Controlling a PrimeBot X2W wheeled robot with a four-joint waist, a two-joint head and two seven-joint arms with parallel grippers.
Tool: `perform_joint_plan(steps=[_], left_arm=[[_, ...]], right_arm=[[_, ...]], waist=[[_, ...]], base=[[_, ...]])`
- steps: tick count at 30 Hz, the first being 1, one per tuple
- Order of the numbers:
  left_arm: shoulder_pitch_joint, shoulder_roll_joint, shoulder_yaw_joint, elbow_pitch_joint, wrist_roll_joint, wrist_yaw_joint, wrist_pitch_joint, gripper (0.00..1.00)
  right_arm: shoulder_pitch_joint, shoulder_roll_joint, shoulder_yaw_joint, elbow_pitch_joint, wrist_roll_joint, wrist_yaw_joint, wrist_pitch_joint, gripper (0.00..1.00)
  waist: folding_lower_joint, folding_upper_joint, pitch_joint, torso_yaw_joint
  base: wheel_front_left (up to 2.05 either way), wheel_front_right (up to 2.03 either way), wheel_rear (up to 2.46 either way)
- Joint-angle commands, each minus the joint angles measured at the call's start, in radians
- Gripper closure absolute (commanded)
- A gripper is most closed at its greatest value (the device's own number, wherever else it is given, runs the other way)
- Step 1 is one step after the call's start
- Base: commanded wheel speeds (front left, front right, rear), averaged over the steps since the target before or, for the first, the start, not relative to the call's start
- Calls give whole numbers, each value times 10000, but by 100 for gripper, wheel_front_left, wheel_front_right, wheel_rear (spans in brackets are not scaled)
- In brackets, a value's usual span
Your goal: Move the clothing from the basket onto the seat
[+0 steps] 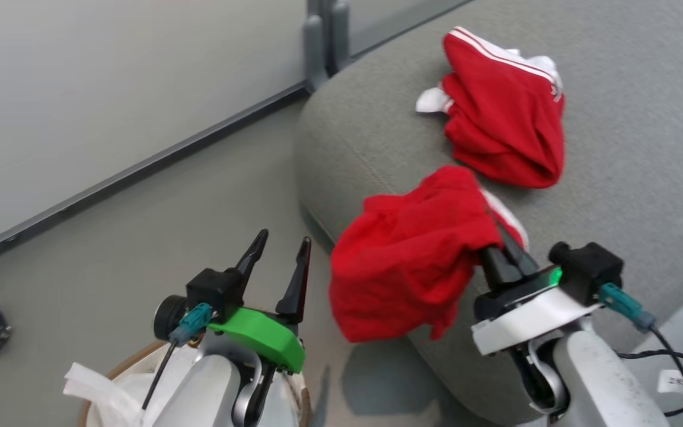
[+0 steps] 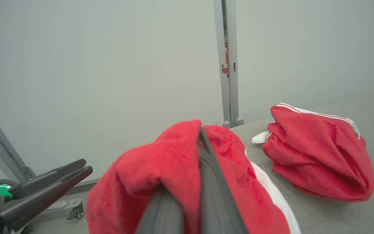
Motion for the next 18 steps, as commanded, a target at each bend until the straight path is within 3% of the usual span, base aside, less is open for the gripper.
perform_joint_plan(steps=[1,8,13,18], left_arm=[[-268,67,-136,8,-74,-35,7,0],[-717,194,-823,17,-304,-34,7,0],[-839,489,-967,-255,-422,-34,7,0],[-1068,845,-1058,-558,-340,-34,7,0]], right_arm=[[200,54,-266,-209,-98,-11,-23,100],[408,28,-1467,-1125,-419,-11,-23,100],[-570,-611,-2006,-1442,-706,-11,-23,100],[-2404,-1712,-2576,-1104,-1019,-12,-23,100]], waist=[[0,-1,390,-779],[0,-1,733,-896],[0,-1,1195,-894],[0,-1,1968,-880]], base=[[0,0,0],[6,6,6],[10,10,10],[0,0,0]])
